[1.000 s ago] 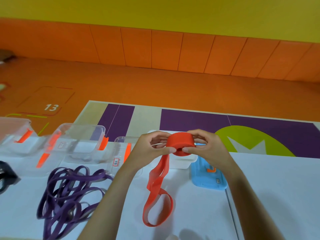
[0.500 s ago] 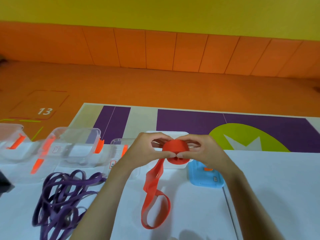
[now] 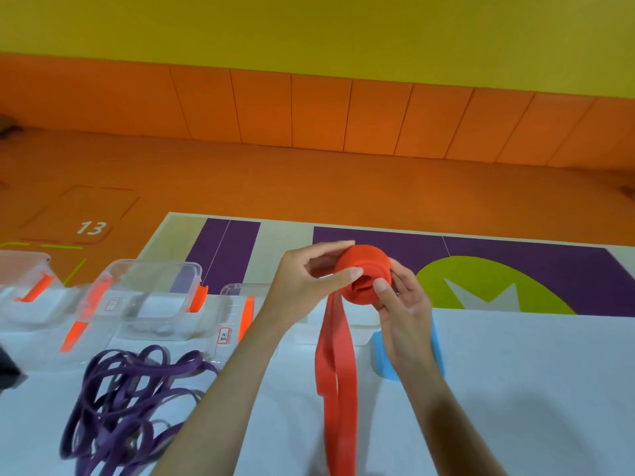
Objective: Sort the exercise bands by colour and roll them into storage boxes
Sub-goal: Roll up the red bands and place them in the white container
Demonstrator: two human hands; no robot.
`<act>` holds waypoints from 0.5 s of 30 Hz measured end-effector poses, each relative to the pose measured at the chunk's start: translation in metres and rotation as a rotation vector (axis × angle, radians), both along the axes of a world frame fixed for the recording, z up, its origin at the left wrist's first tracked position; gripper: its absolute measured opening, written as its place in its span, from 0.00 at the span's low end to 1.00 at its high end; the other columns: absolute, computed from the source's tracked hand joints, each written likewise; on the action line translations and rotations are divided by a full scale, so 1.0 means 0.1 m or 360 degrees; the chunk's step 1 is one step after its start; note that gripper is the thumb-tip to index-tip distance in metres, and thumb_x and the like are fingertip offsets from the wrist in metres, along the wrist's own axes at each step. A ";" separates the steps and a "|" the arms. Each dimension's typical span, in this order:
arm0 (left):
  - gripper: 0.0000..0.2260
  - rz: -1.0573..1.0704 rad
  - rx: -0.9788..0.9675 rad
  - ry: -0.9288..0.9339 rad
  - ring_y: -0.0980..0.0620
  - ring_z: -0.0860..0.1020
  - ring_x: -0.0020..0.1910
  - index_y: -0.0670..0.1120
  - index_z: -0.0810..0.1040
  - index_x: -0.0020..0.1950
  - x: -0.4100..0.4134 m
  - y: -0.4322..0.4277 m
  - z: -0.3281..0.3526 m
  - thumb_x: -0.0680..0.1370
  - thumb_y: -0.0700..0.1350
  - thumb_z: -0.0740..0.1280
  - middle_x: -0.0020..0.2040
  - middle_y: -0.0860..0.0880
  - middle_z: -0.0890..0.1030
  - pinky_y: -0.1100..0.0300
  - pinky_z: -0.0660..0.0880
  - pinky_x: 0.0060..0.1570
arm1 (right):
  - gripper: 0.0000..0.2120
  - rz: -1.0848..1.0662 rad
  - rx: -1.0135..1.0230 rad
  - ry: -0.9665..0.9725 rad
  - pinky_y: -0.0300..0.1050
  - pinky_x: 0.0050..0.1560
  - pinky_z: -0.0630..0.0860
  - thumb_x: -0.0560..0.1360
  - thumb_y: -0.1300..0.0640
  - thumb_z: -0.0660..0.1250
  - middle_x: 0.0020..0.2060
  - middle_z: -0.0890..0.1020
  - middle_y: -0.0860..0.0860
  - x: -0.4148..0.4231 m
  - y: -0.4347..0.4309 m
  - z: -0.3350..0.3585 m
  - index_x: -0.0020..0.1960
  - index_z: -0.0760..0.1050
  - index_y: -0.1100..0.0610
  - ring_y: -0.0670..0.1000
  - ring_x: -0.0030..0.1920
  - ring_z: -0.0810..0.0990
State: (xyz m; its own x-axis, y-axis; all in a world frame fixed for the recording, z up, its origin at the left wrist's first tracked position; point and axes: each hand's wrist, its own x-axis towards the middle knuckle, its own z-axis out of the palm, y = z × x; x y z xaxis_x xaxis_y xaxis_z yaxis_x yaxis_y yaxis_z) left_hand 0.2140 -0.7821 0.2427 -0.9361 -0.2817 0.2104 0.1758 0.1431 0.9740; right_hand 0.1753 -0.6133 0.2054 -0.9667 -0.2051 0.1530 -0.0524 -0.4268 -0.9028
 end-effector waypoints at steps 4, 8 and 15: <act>0.23 0.0061 -0.0019 0.0020 0.48 0.87 0.55 0.48 0.84 0.65 0.05 -0.03 -0.02 0.71 0.41 0.83 0.54 0.50 0.88 0.49 0.83 0.60 | 0.16 0.0022 0.0147 0.0061 0.59 0.61 0.80 0.73 0.54 0.77 0.58 0.86 0.57 -0.01 0.04 -0.03 0.61 0.83 0.49 0.61 0.61 0.84; 0.25 -0.0066 -0.0185 0.0029 0.50 0.87 0.52 0.50 0.82 0.64 0.11 -0.15 0.09 0.69 0.41 0.84 0.51 0.52 0.89 0.52 0.83 0.59 | 0.25 0.0416 0.0551 0.0165 0.53 0.63 0.81 0.72 0.56 0.79 0.57 0.86 0.56 -0.20 0.24 0.10 0.67 0.78 0.49 0.61 0.61 0.84; 0.29 -0.0126 -0.0136 0.0001 0.51 0.86 0.57 0.53 0.80 0.67 0.09 -0.17 0.23 0.69 0.48 0.85 0.56 0.53 0.87 0.57 0.83 0.57 | 0.22 0.0423 0.0729 0.0398 0.52 0.61 0.83 0.66 0.56 0.80 0.54 0.88 0.50 -0.37 0.24 0.57 0.60 0.82 0.50 0.53 0.56 0.87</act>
State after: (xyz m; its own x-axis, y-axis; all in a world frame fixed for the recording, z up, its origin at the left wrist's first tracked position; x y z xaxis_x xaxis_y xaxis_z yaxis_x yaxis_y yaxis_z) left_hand 0.2235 -0.7990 0.2653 -0.9547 -0.1878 0.2310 0.1904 0.2113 0.9587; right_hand 0.1384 -0.5896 0.2627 -0.8188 -0.5349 0.2085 -0.2322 -0.0236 -0.9724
